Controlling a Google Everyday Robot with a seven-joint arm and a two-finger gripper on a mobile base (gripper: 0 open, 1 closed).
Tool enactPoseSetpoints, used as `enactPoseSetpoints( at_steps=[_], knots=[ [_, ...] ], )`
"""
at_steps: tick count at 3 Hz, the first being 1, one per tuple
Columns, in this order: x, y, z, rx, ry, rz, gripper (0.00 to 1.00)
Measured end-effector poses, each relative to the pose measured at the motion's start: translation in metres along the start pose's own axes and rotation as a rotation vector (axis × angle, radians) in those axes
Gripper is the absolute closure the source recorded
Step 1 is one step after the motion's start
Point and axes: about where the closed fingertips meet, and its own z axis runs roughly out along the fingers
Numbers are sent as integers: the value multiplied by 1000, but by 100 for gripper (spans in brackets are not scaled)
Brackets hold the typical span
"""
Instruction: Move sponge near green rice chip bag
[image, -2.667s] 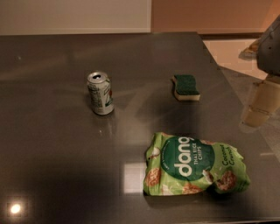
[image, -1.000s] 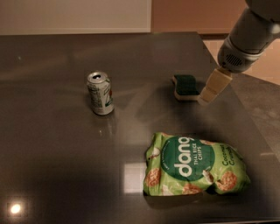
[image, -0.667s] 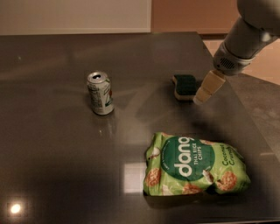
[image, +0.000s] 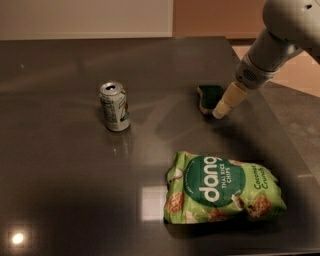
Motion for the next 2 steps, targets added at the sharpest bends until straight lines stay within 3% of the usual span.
enactPoseSetpoints(
  at_steps=[1,2],
  knots=[
    [-11,1,12,-24,-3,-9,0],
    [-16,4,22,-40,7,-15,18]
  ],
)
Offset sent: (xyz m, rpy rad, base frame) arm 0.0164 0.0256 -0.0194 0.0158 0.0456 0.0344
